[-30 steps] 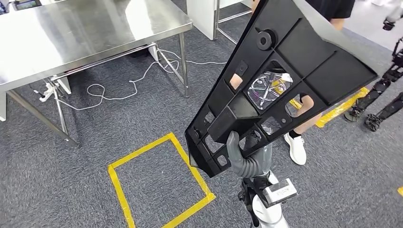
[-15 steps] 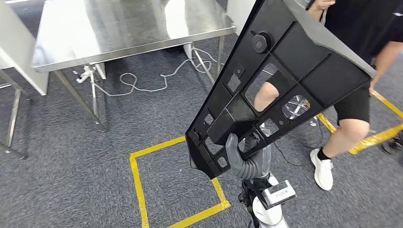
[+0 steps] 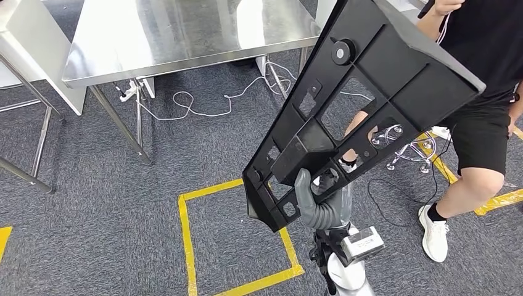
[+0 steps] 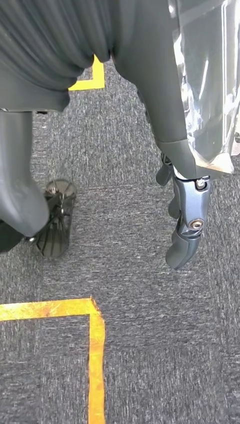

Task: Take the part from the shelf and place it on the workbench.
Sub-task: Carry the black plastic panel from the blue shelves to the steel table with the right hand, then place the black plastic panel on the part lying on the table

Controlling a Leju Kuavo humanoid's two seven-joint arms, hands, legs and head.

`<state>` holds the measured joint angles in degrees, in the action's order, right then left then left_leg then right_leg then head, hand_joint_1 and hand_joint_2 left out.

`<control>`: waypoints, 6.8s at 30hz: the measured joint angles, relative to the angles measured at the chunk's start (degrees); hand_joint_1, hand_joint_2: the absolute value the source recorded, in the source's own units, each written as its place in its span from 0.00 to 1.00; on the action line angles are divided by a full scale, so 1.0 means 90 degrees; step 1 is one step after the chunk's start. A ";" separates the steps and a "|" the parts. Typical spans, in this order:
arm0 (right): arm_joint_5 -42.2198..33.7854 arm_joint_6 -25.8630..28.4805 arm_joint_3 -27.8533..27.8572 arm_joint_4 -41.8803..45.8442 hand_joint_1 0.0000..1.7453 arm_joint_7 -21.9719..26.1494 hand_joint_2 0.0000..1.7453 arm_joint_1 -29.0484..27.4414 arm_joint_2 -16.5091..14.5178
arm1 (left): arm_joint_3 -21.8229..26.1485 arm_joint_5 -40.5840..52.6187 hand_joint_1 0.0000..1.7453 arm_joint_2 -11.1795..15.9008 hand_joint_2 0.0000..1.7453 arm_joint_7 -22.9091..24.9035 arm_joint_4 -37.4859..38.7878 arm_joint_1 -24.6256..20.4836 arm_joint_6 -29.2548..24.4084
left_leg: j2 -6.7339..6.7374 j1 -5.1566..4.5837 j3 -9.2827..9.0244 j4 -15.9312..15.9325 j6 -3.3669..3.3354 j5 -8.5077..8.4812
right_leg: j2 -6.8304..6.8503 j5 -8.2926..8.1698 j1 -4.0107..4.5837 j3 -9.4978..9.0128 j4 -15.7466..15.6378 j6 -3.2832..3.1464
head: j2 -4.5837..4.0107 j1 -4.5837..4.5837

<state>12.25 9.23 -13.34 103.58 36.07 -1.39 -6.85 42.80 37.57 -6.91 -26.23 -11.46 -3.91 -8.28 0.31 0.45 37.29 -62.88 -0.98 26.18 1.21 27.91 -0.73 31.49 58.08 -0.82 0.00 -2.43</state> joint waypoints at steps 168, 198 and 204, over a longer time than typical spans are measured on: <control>0.0321 0.0169 -0.0129 -0.0605 1.00 -0.0253 1.00 0.0241 -0.0112 | 0.0222 0.0223 0.00 -0.0145 1.00 -0.0041 -0.0046 -0.0036 0.0257 | -0.0124 -0.0168 -0.0696 0.0443 -0.0327 0.0281 | -0.0157 0.0023 0.0137 0.0498 0.0298 0.0263 | 0.0000 -0.0032; 0.2456 0.0770 -0.0218 -0.0786 1.00 -0.0785 1.00 0.0903 -0.0182 | 0.0150 0.0406 0.00 -0.0200 1.00 -0.0045 -0.0066 -0.0190 0.0344 | -0.0130 -0.0095 -0.0528 0.0249 -0.0310 0.0311 | -0.0188 0.0051 0.0111 0.0694 0.0504 0.0331 | 0.0000 -0.0040; 0.3826 0.1026 -0.0799 -0.1560 1.00 -0.1460 1.00 0.2060 -0.0240 | 0.0148 0.0507 0.00 -0.0251 1.00 -0.0038 -0.0070 -0.0242 0.0330 | -0.0139 -0.0095 -0.0601 0.0366 -0.0292 0.0350 | -0.0220 -0.0420 0.0123 0.0441 0.0020 0.0216 | 0.0001 -0.0036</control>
<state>46.68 18.46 -20.53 89.54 22.93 17.15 -9.01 44.13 42.14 -9.17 -26.57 -12.10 -6.08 -5.31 -0.93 -0.40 31.88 -59.59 -3.61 29.33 -0.78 24.13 0.38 35.46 58.26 1.12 0.01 -2.76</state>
